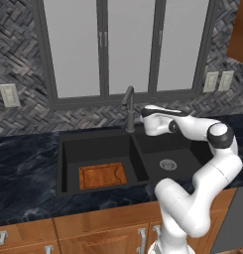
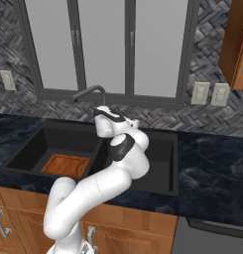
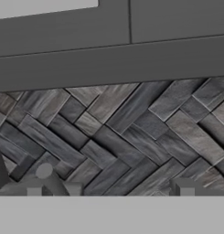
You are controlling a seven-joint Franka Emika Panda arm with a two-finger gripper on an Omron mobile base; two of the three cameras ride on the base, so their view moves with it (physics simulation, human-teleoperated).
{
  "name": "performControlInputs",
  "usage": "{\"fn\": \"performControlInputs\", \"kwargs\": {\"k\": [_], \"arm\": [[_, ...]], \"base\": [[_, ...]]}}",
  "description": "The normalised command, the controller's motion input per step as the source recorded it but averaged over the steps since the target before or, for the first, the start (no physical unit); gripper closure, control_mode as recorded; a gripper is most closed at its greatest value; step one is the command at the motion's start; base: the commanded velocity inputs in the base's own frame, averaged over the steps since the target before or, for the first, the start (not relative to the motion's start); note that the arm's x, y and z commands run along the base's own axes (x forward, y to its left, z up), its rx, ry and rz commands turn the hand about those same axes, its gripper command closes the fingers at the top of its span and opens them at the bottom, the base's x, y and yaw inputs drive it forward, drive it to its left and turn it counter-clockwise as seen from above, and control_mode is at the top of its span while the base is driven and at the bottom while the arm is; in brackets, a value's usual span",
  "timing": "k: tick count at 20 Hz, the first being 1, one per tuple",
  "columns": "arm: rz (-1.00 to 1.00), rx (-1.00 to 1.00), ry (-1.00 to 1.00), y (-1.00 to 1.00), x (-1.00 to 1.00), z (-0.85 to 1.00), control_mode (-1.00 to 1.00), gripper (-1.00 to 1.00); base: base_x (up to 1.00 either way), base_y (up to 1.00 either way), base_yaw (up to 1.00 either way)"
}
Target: Turn on the sink faucet with hot water and rinse the cutting board for ten seconds, then turn off the faucet. Push the cutting board to reach the water if necessary.
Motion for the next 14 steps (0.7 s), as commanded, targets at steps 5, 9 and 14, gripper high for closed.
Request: {"fn": "performControlInputs", "kwargs": {"k": [5, 9, 14], "arm": [[0.00, 0.01, 0.00, -0.59, -0.03, 0.00, -1.00, -1.00], [0.00, 0.01, 0.00, -0.54, 0.00, 0.00, -1.00, -1.00], [0.00, 0.02, 0.00, -0.56, 0.00, 0.00, -1.00, -1.00]], "base": [[0.00, 0.00, 0.00], [0.00, 0.00, 0.00], [0.00, 0.00, 0.00]]}}
